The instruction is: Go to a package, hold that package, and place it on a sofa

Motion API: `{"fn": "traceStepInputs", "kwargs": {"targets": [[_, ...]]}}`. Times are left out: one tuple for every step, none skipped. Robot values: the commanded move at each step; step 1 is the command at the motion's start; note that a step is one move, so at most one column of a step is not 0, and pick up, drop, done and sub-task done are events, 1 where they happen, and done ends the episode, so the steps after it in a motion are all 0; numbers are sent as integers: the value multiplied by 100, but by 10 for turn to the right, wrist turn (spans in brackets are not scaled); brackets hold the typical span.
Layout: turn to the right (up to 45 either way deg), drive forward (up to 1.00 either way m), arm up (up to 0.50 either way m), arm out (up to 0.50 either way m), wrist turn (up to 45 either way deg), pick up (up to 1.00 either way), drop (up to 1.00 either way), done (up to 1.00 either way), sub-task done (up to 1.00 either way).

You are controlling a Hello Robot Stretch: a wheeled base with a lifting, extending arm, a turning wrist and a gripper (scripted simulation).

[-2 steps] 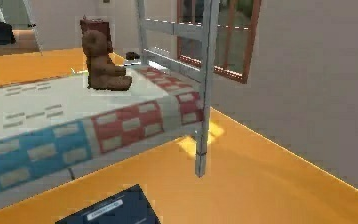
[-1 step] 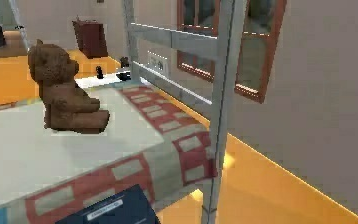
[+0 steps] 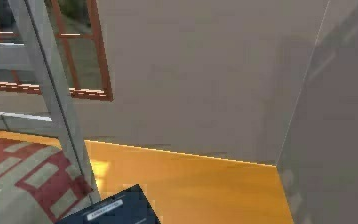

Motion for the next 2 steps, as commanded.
{"fn": "traceStepInputs", "kwargs": {"targets": [[90,0,0,0,0,0,0,0,0],[0,75,0,0,0,0,0,0,0]]}}
